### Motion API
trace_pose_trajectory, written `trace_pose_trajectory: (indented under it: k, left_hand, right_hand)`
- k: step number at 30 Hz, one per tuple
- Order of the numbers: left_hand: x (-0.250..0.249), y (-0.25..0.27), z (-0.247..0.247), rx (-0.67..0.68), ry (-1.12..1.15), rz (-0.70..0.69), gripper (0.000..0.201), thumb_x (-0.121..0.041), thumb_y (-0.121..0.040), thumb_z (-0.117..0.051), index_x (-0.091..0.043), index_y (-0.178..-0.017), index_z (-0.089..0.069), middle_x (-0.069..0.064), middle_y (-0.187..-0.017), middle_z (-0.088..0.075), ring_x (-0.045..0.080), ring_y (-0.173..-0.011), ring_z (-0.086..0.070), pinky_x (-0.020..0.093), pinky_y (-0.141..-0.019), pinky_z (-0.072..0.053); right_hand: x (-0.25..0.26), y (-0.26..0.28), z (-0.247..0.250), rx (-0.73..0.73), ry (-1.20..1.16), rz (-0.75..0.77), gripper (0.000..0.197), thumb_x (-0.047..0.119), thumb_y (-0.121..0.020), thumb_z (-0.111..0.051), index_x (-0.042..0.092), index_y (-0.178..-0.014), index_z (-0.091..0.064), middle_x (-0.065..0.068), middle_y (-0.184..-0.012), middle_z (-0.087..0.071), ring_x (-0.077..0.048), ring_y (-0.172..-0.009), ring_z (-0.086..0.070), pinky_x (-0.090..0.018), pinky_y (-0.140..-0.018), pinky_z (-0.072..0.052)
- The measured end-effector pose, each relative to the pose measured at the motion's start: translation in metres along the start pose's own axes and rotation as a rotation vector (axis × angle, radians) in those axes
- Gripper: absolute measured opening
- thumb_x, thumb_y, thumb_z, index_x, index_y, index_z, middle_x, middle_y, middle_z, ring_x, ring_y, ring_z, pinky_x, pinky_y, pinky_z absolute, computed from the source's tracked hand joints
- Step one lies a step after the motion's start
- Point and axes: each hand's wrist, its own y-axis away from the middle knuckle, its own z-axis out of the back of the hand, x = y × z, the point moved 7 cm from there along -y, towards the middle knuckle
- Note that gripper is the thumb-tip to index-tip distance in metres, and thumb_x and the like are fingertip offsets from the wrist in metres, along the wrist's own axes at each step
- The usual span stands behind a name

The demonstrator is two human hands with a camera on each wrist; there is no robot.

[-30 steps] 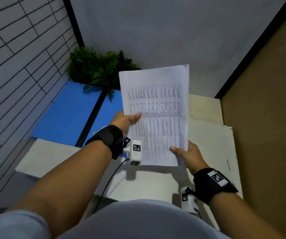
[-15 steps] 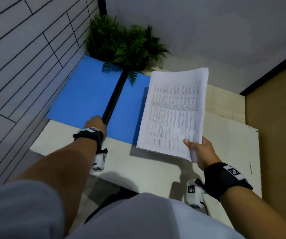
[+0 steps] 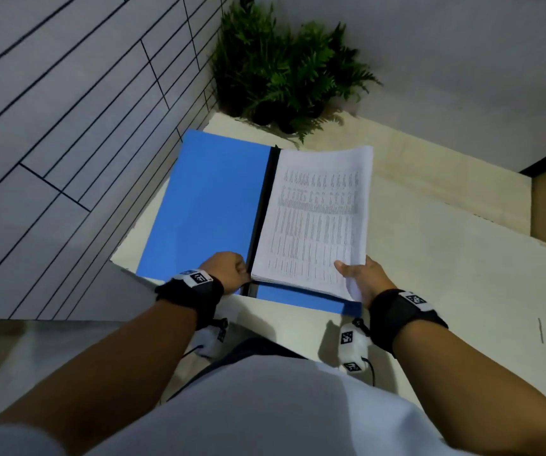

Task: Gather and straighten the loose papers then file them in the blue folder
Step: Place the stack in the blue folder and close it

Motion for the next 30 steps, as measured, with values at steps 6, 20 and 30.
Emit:
trace_pose_trajectory:
  k: [6, 20, 30]
  left_hand:
    - [0.069, 0.013, 0.069, -0.477, 0.075, 0.27, 0.042, -0.039, -0.09, -0.064, -0.023, -0.128, -0.057, 0.01, -0.141, -0.045, 0.038, -0.13, -0.042, 0.051, -0.099, -0.041]
    - [-0.005, 0.082, 0.171, -0.42, 0.436, -0.115, 0.018, -0.009, -0.089, -0.066, -0.015, -0.104, -0.059, 0.006, -0.096, -0.065, 0.027, -0.083, -0.062, 0.037, -0.075, -0.051]
    - [-0.082, 0.041, 0.065, 0.035, 0.502, -0.249, 0.03, -0.034, -0.092, -0.066, -0.025, -0.12, -0.063, -0.007, -0.127, -0.062, 0.02, -0.116, -0.061, 0.031, -0.091, -0.047]
  right_hand:
    - [-0.013, -0.029, 0.009, -0.143, 0.33, -0.081, 0.087, 0.016, -0.087, -0.073, 0.001, -0.153, -0.019, -0.014, -0.15, -0.042, -0.032, -0.136, -0.044, -0.037, -0.113, -0.035]
    - [-0.008, -0.04, 0.013, -0.17, 0.679, -0.067, 0.087, 0.029, -0.082, -0.078, 0.0, -0.149, -0.03, -0.018, -0.15, -0.043, -0.037, -0.135, -0.045, -0.048, -0.11, -0.04]
    - [0.008, -0.02, 0.012, -0.077, 0.616, 0.07, 0.056, 0.032, -0.091, -0.066, 0.002, -0.133, -0.045, -0.012, -0.114, -0.062, -0.02, -0.084, -0.061, -0.018, -0.054, -0.048]
